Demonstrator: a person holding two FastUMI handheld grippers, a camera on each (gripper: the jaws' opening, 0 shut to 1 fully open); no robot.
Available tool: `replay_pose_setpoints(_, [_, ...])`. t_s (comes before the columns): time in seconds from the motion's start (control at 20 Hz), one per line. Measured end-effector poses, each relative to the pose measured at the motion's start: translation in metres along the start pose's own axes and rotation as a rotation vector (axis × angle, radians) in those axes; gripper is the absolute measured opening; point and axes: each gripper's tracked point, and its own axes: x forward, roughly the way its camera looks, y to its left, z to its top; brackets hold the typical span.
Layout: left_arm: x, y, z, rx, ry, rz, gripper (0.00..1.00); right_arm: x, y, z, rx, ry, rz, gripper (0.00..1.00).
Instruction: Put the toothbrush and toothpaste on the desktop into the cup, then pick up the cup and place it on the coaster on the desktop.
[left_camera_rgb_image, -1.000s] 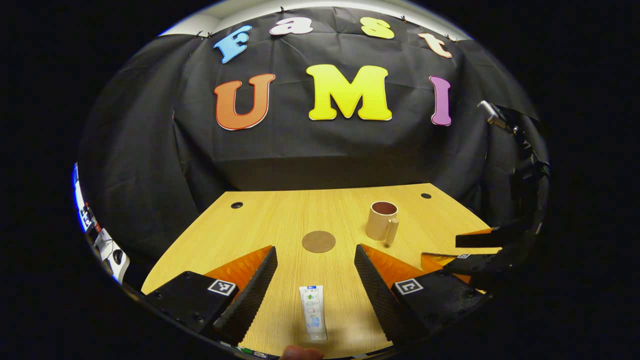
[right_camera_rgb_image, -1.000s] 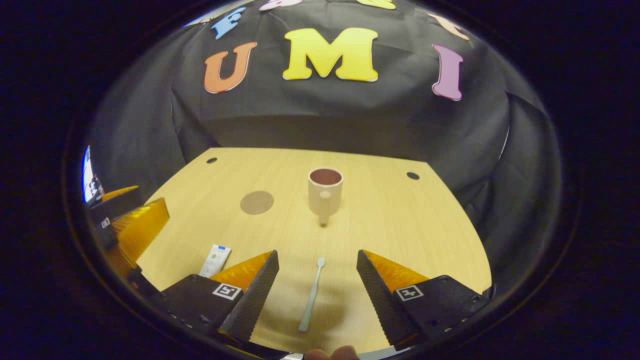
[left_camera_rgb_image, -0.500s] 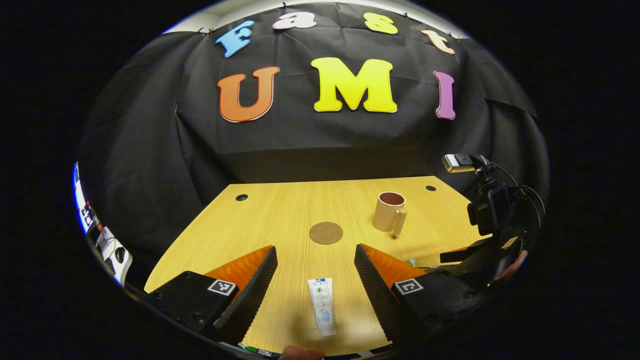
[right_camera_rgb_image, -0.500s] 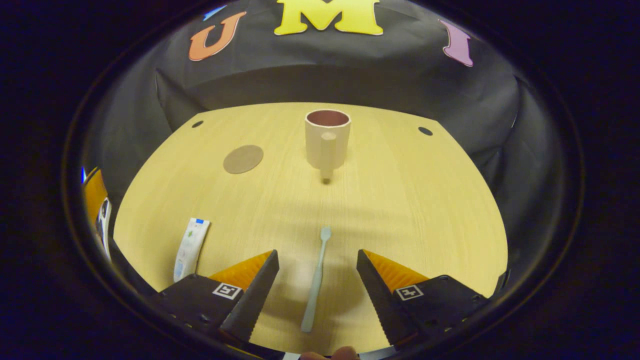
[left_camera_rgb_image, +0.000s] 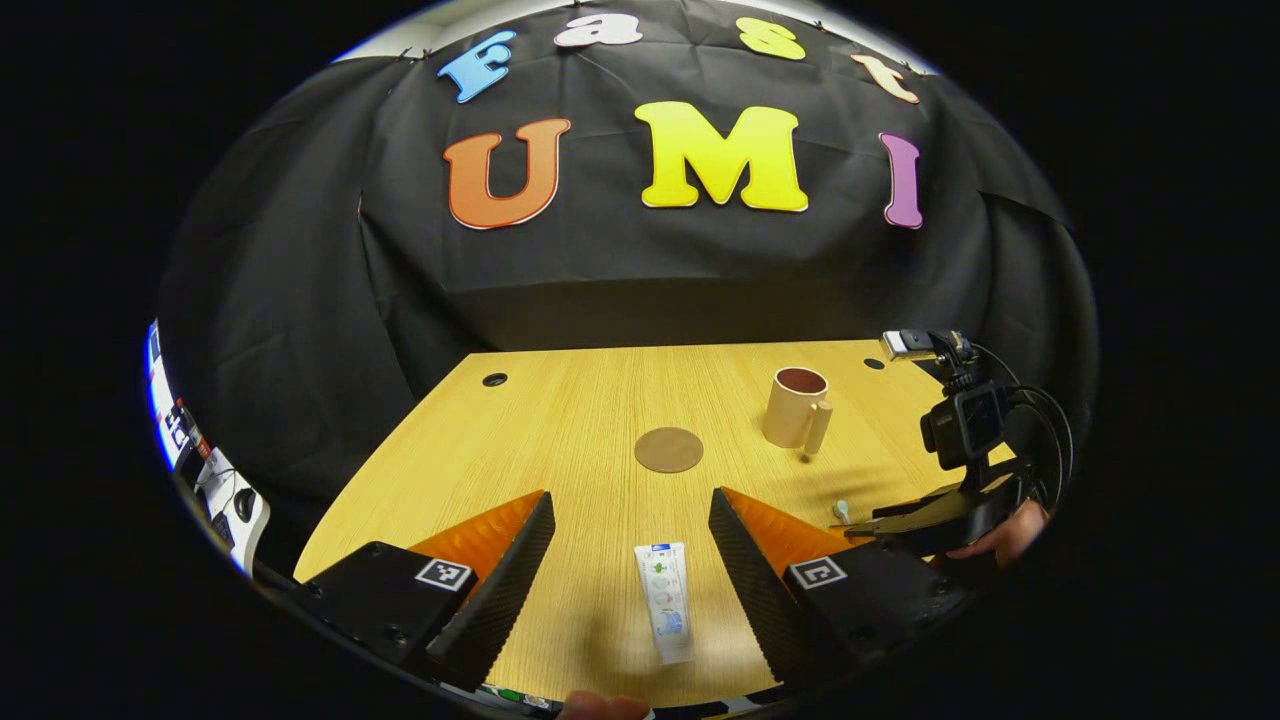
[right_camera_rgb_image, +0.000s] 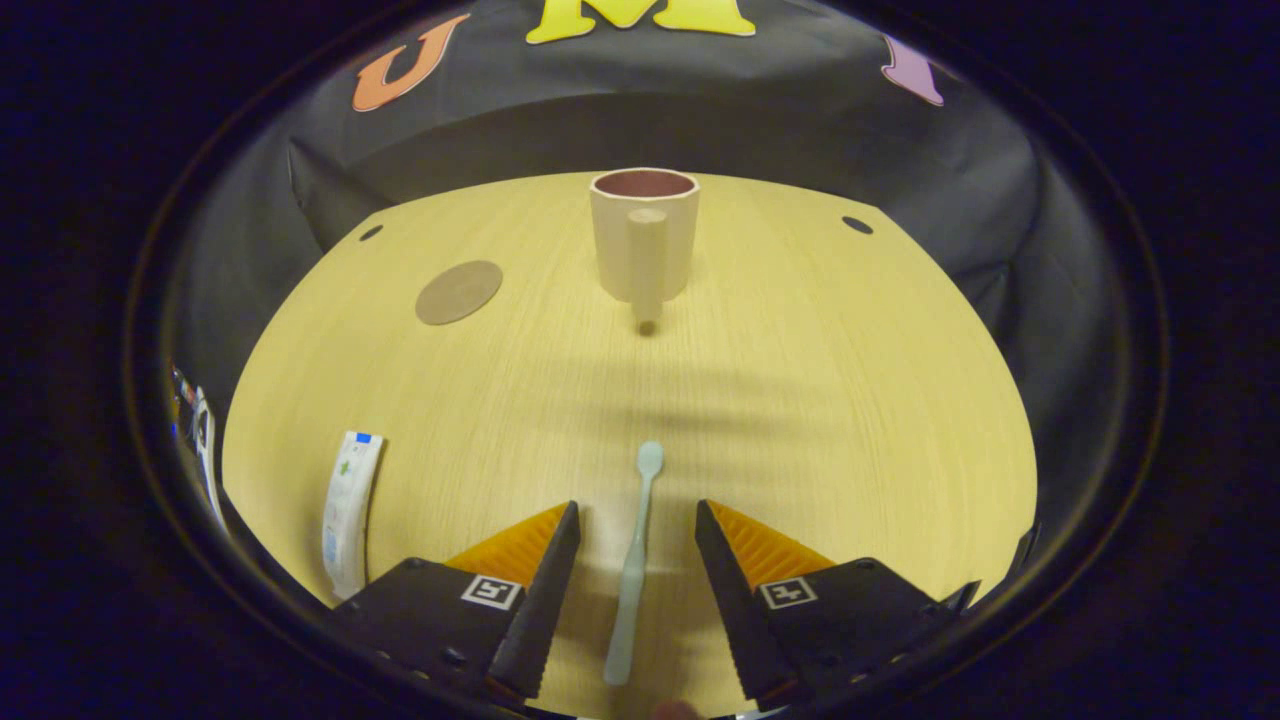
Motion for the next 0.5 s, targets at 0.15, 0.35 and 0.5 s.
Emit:
replay_pose_setpoints(0.15, [0.003, 0.002, 0.0, 0.0, 0.005, 0.004, 0.99, 0.003, -0.001, -0.003, 0.008, 0.02, -0.011, 0.51])
replay_pose_setpoints(0.35, [0.007, 0.006, -0.003, -0.01, 0.013, 0.008, 0.99, 0.009, -0.003, -0.002, 0.025, 0.036, -0.019, 0.22])
replay_pose_setpoints(0.5, [0.012, 0.009, -0.004, -0.015, 0.017, 0.014, 0.99, 0.01, -0.006, -0.001, 0.025, 0.039, -0.031, 0.06])
